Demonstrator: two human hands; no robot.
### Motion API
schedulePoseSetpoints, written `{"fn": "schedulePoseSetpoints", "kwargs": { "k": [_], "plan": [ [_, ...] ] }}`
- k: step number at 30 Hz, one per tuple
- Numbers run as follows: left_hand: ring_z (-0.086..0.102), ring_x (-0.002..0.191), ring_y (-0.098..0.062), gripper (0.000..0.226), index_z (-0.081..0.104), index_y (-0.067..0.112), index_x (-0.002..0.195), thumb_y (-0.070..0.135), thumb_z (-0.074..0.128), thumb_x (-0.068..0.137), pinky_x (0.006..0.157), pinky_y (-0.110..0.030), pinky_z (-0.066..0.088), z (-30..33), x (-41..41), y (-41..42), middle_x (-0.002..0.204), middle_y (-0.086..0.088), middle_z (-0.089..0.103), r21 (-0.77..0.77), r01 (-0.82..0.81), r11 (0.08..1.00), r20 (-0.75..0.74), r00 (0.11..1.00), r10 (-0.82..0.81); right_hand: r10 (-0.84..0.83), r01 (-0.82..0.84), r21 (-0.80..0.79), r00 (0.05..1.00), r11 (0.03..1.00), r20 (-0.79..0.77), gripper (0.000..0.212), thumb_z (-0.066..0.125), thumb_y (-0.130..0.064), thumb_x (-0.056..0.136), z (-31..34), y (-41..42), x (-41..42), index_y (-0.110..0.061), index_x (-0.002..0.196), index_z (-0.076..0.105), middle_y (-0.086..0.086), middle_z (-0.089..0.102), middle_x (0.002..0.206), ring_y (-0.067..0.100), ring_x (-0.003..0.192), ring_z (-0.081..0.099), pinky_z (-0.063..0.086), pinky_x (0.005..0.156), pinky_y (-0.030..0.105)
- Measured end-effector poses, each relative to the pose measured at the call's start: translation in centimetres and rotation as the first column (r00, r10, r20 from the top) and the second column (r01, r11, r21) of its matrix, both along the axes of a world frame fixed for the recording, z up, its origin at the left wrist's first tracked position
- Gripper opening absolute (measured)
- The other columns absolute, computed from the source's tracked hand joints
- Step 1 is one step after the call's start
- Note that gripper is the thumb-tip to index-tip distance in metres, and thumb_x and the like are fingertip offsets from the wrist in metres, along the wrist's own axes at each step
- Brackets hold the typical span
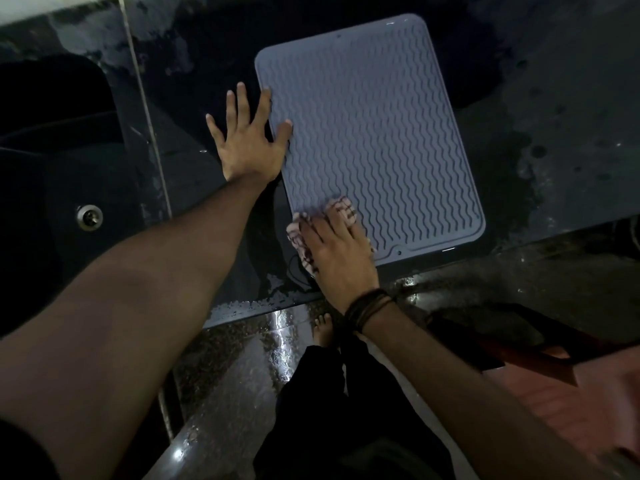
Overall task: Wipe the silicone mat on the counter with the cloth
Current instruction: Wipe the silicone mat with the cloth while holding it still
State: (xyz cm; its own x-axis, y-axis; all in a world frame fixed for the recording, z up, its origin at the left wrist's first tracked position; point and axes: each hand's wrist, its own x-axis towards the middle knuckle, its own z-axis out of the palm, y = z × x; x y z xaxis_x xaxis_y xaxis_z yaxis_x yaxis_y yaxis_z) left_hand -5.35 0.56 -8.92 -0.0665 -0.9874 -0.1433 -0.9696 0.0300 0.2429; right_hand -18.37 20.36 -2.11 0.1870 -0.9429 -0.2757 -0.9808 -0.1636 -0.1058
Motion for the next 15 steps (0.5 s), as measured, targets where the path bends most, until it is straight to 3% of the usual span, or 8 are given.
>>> {"fn": "schedulePoseSetpoints", "kwargs": {
  "k": [3, 7, 9, 12, 15],
  "plan": [
    [-0.004, 0.157, -0.021, 0.071, 0.011, 0.04, 0.161, 0.069, 0.021, 0.097, 0.12, -0.059, -0.01, 0.1, -0.1, 0.1, 0.17, -0.002, 0.001, -0.01, -0.001, 1.0, 0.012, 1.0, 0.001, 0.029, -0.029, 0.019, 0.999, 0.999, 0.026, 0.055, 0.043, -0.021, 0.083, 0.5, 3.9, -1.3, -0.016, 0.137, 0.051, 0.006, 0.05, 0.142, 0.027, 0.136, 0.039, 0.037, 0.104, 0.045],
    [-0.007, 0.157, -0.022, 0.071, 0.006, 0.038, 0.161, 0.069, 0.019, 0.099, 0.121, -0.061, -0.01, 0.9, -0.3, 0.3, 0.17, -0.004, -0.002, 0.022, 0.005, 1.0, 0.029, 1.0, -0.006, 0.074, -0.077, 0.052, 0.995, 0.996, 0.071, 0.055, 0.036, -0.018, 0.083, 1.7, 5.8, -2.6, -0.017, 0.137, 0.051, 0.004, 0.051, 0.141, 0.026, 0.136, 0.04, 0.036, 0.104, 0.043],
    [-0.008, 0.156, -0.023, 0.073, 0.004, 0.036, 0.162, 0.072, 0.016, 0.099, 0.121, -0.06, -0.012, 1.0, -0.1, 0.2, 0.17, -0.006, -0.004, 0.034, 0.048, 0.998, 0.043, 0.998, -0.049, 0.038, -0.038, -0.001, 0.995, 0.999, 0.089, 0.056, 0.042, -0.018, 0.081, 2.3, 4.4, -2.9, -0.017, 0.136, 0.05, 0.004, 0.053, 0.138, 0.026, 0.131, 0.043, 0.037, 0.101, 0.042],
    [-0.006, 0.157, -0.023, 0.077, 0.004, 0.029, 0.162, 0.072, 0.01, 0.099, 0.122, -0.054, -0.011, 1.3, 0.6, 1.0, 0.17, -0.008, -0.003, -0.032, 0.067, 0.997, 0.037, 0.997, -0.065, -0.041, 0.052, -0.099, 0.993, 0.994, 0.108, 0.065, 0.068, -0.02, 0.073, 2.6, 1.0, -3.0, -0.015, 0.135, 0.05, 0.007, 0.056, 0.132, 0.029, 0.126, 0.047, 0.039, 0.101, 0.044],
    [-0.002, 0.157, -0.024, 0.069, 0.008, 0.022, 0.163, 0.06, 0.01, 0.105, 0.125, -0.053, -0.005, 1.3, 0.6, 3.8, 0.17, -0.008, 0.002, -0.099, -0.019, 0.995, 0.02, 1.0, 0.021, -0.022, 0.025, -0.075, 0.999, 0.997, 0.046, 0.071, 0.069, -0.025, 0.077, 2.0, -2.7, -2.8, -0.014, 0.142, 0.042, 0.008, 0.049, 0.14, 0.03, 0.131, 0.04, 0.03, 0.107, 0.045]
  ]
}}
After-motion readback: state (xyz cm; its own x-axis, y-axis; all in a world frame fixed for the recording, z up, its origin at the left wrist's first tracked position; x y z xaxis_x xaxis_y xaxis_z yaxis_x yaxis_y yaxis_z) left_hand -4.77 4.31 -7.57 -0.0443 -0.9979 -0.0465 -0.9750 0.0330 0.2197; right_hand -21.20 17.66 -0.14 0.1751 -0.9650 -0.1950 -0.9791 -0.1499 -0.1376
